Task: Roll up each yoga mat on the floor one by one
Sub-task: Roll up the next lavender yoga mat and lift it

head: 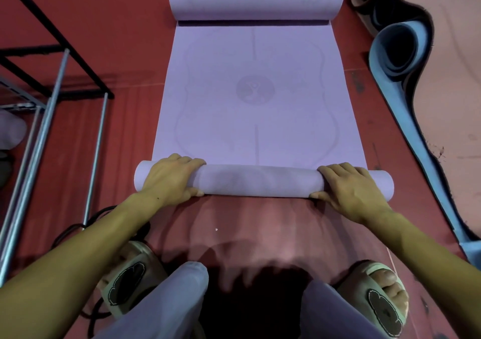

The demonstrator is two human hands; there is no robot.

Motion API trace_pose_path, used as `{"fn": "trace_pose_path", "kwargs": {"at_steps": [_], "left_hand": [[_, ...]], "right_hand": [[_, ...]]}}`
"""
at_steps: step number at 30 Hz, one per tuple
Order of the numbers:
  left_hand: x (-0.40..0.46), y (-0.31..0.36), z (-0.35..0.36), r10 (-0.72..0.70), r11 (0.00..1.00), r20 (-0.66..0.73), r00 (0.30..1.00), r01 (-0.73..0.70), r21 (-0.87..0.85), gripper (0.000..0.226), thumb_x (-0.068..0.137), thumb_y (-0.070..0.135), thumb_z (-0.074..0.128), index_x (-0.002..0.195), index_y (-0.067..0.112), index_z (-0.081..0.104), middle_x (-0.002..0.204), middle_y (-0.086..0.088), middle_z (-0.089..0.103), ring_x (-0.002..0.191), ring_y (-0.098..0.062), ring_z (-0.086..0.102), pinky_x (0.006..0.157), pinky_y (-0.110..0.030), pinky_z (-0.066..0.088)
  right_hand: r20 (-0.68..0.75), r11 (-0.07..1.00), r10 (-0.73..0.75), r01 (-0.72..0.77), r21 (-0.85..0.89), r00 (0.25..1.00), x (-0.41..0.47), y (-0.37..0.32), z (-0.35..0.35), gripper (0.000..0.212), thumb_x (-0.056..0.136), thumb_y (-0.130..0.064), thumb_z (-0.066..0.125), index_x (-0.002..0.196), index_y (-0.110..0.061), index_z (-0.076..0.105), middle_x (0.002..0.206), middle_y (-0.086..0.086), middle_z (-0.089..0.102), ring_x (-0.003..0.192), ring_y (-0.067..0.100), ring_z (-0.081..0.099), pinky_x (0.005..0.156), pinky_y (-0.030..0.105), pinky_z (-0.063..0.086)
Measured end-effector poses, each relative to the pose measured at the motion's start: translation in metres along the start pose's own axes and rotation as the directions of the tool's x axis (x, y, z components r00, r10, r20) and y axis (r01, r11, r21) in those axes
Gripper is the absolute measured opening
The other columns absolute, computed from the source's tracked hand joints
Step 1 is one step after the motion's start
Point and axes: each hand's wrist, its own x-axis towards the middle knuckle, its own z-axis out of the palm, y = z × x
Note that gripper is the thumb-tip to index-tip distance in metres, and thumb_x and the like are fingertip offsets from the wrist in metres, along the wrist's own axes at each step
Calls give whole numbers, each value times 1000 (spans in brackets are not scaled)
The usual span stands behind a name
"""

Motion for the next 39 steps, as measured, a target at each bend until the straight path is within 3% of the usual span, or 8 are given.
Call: {"fn": "trace_pose_path", "kwargs": {"at_steps": [4,8,13,18,22,26,30,39], "left_hand": [[-6,1,-6,3,1000,145,989,-3,-1,70,76,65,79,138,44,54,116,13,68,112,-19,60,80,-34,42],[-12,-5,-6,39,998,285,958,-26,-50,80,71,70,77,144,53,49,120,17,70,114,-15,63,86,-31,41],[-14,1,-11,50,998,353,934,-39,-39,82,75,71,74,149,56,42,129,19,68,120,-15,61,98,-36,45],[-13,3,-14,12,998,368,930,13,-67,79,77,66,76,148,56,43,137,24,61,127,-13,57,97,-40,44],[-14,2,-15,-60,995,208,976,74,-60,75,81,65,77,147,46,47,142,24,56,134,-12,51,88,-37,37],[-13,5,-13,-86,993,102,991,93,-73,64,82,61,79,139,47,54,133,19,59,126,-15,52,90,-39,43],[-14,8,-11,-76,990,25,997,78,-121,57,81,54,83,132,46,58,123,19,58,117,-16,54,89,-41,45],[-13,11,-12,-62,994,-52,997,57,-94,33,93,47,72,126,44,65,112,13,57,107,-19,56,85,-41,41]], "right_hand": [[197,1000,-12,9,17,980,-8,3,-10,78,87,-87,34,137,-31,58,120,-10,66,113,20,57,89,43,46],[385,998,-32,11,55,922,-18,-2,-17,83,84,-86,39,152,-39,44,132,-13,62,122,17,53,93,40,43],[443,998,-22,-10,69,896,-20,-1,-19,109,66,-105,11,154,-46,38,141,-21,57,127,13,52,96,41,47],[504,1000,-7,1,11,864,-6,-3,-27,85,78,-95,34,151,-50,39,140,-23,59,129,15,57,94,46,51],[406,989,77,-121,83,910,-2,-3,-31,69,83,-85,53,141,-46,51,135,-20,63,125,17,60,91,44,51],[319,970,144,-198,141,937,5,-5,-32,63,82,-77,66,133,-41,59,130,-14,61,121,19,55,76,39,43],[260,972,165,-202,121,951,8,-9,-35,64,79,-73,71,131,-37,62,128,-7,59,119,25,49,78,36,36],[79,968,203,-212,138,976,6,-19,-29,32,88,-59,73,106,-32,69,101,-10,62,98,21,58,68,33,36]]}}
